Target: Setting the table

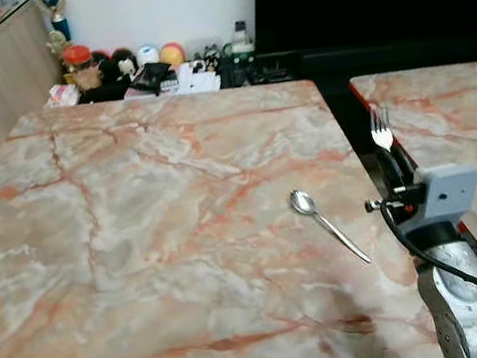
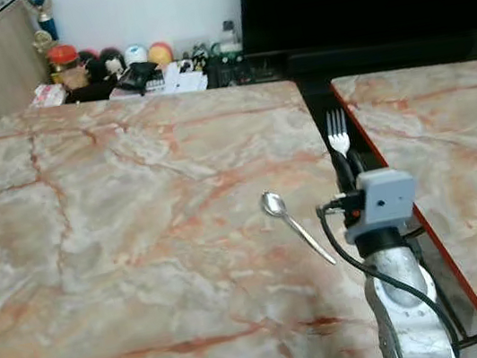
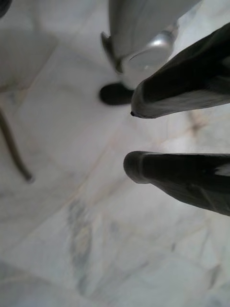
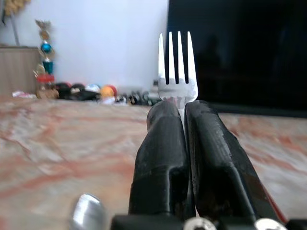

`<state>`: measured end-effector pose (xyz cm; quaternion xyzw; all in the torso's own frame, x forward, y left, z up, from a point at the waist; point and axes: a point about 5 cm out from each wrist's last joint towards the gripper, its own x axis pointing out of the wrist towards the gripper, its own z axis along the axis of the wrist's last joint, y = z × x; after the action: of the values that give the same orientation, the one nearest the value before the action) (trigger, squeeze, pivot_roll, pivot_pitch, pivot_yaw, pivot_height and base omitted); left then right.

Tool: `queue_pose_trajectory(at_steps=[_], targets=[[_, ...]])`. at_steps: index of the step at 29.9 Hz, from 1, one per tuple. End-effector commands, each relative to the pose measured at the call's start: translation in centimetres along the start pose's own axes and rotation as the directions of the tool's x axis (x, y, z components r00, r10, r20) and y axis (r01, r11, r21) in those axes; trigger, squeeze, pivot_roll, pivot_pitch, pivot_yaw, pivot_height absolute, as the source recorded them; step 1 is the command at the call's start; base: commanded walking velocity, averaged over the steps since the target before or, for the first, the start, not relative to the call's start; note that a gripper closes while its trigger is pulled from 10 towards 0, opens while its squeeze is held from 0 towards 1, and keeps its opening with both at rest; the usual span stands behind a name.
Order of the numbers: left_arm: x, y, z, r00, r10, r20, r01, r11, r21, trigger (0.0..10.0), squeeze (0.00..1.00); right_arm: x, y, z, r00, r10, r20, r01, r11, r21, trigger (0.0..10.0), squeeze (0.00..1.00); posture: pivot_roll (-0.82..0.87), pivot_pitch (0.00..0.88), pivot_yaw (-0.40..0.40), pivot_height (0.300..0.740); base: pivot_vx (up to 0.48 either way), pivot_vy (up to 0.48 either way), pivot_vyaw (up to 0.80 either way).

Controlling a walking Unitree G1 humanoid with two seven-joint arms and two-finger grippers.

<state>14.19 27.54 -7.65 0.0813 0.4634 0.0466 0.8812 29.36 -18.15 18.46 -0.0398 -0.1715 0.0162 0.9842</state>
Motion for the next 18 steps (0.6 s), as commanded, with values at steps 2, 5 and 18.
queue_pose_trajectory(at_steps=[2,5,18], targets=[[-0.18,-0.29,-0.94,1.000,-0.007,-0.030,0.007,1.000,-0.001,10.0,0.00,0.02,-0.39,0.58,1.000,-0.017,0.019,0.017,1.000,-0.010,10.0,0.00,-0.03,0.117,0.005,0.740,0.000,-0.480,0.00],[-0.19,-0.30,-0.99,0.999,-0.007,-0.031,0.007,1.000,-0.002,10.0,0.00,0.08,-0.21,0.91,0.999,-0.014,0.033,0.014,1.000,-0.002,10.0,0.00,-0.03,0.116,0.005,0.740,0.000,-0.480,-0.38],[-0.25,-0.29,-1.19,0.999,-0.003,-0.035,0.002,1.000,-0.009,10.0,0.00,-0.11,0.38,1.12,0.999,-0.001,0.046,0.001,1.000,0.008,10.0,0.00,-0.03,0.116,0.005,0.740,0.000,-0.480,-0.28]])
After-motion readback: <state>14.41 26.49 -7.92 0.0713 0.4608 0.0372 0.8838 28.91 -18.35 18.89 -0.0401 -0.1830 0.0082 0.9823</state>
